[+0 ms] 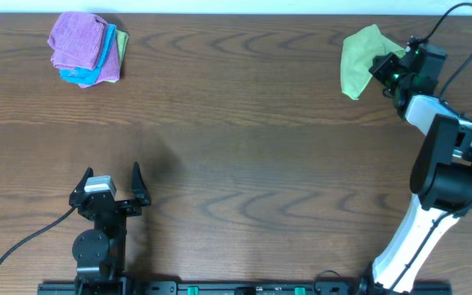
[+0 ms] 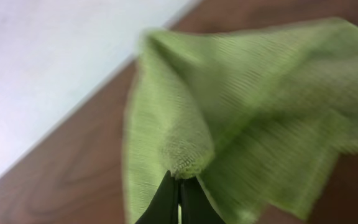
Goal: Fold the cloth
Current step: 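Reach the right gripper to the green cloth and grasp its corner, then lift the green cloth with the right gripper and swing it toward center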
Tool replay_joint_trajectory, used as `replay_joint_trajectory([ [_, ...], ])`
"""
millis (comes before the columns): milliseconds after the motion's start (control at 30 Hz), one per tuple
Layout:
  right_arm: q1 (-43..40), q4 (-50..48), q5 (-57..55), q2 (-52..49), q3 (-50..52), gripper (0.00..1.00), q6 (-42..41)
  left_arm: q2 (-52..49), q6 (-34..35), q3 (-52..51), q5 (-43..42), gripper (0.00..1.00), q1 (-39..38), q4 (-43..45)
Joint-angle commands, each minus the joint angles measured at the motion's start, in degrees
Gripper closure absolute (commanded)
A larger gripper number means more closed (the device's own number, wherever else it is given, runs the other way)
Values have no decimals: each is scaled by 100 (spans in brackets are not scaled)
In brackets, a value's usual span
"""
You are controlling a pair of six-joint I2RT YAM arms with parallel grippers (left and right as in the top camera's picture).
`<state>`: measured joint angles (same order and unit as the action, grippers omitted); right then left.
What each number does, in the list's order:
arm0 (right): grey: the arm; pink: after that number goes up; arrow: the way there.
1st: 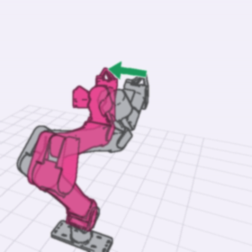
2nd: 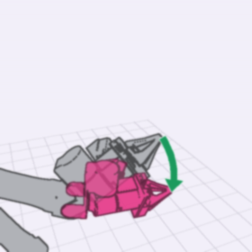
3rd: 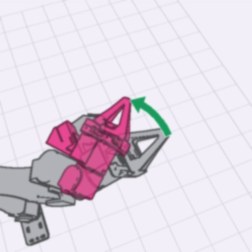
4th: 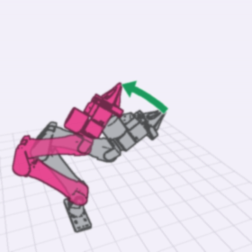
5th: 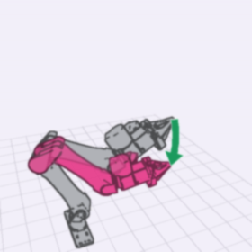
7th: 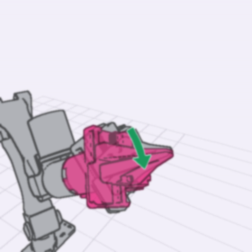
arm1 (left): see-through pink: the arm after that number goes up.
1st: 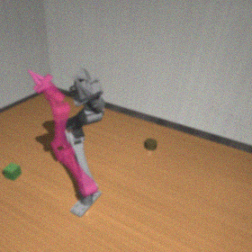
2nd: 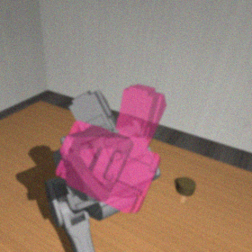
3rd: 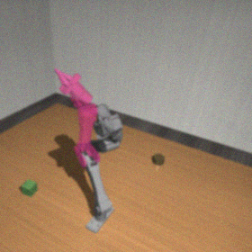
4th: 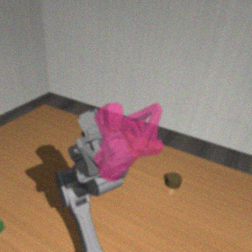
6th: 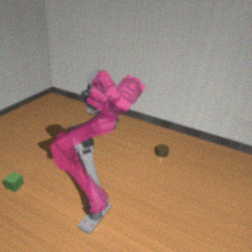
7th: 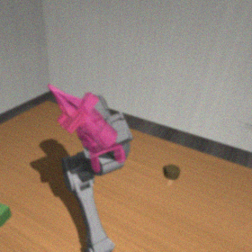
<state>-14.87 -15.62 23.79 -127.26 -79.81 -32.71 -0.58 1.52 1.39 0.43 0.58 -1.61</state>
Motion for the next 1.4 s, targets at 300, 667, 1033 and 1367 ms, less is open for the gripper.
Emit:
replay_joint_trajectory([
  [300,960,-127,2892,-46,-1047,99,-269,33,20,-111,120,5,-22,-267],
  [667,3296,-315,6122,-46,-1510,99,-1060,33,20,-111,120,5,-22,-267],
  [1033,2863,-5965,6559,-46,-1532,98,-5093,33,20,-111,120,4,-22,-267],
  [1367,1657,-6507,6559,-48,-1565,98,-5429,33,20,-111,120,5,-22,-267],
])
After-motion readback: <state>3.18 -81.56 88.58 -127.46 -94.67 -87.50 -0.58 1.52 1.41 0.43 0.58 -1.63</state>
